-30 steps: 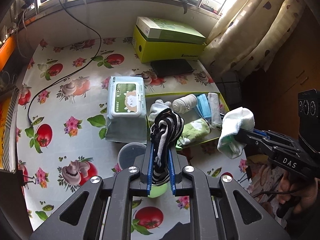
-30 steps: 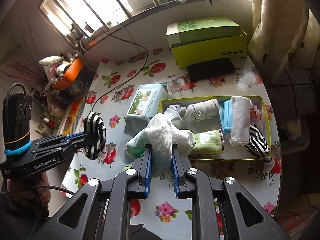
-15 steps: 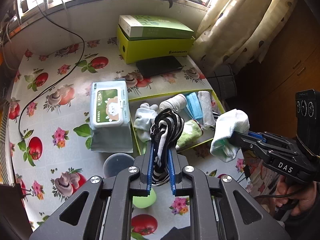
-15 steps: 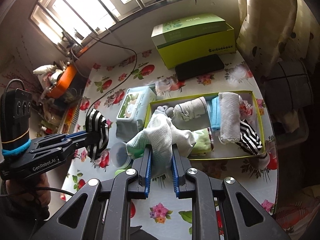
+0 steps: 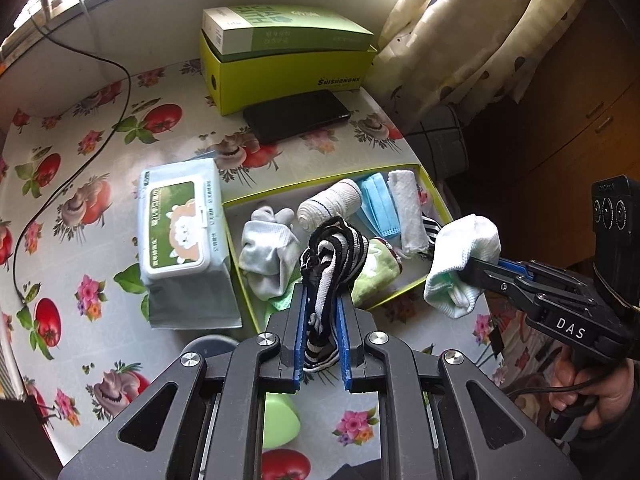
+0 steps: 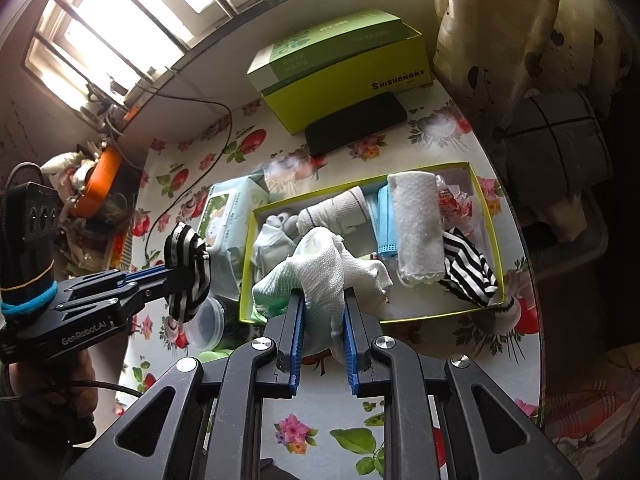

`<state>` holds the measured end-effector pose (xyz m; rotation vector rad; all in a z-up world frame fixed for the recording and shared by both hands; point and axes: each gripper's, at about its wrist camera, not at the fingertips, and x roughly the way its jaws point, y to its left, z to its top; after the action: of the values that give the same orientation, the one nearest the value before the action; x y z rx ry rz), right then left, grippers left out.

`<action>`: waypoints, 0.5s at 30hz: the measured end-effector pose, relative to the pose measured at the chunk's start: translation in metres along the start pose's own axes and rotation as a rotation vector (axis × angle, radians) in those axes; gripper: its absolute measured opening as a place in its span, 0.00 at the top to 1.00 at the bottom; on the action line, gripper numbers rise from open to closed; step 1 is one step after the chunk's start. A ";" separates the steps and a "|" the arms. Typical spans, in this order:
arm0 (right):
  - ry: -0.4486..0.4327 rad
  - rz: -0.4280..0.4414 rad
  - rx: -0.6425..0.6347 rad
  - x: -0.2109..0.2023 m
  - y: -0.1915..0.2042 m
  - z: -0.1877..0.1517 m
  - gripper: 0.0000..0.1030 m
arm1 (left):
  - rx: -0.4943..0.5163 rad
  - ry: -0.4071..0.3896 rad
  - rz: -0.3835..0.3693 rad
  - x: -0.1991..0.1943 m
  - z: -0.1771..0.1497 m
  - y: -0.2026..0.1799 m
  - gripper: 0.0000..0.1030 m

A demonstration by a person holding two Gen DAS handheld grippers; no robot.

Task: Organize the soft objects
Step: 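Carry the striped sock with the left tool while the right tool carries the white sock to the tray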

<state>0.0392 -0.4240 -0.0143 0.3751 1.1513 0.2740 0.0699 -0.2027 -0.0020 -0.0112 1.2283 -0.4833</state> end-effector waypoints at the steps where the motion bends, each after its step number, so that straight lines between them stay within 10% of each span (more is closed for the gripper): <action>1: 0.004 -0.004 0.007 0.002 -0.003 0.002 0.84 | 0.003 0.007 -0.003 0.004 0.003 0.000 0.86; 15: 0.050 -0.032 0.023 0.041 -0.015 0.027 0.84 | 0.018 0.082 -0.029 0.055 0.034 -0.001 0.86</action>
<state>0.0799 -0.4248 -0.0454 0.3718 1.2092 0.2435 0.1135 -0.2315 -0.0391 0.0060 1.3059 -0.5245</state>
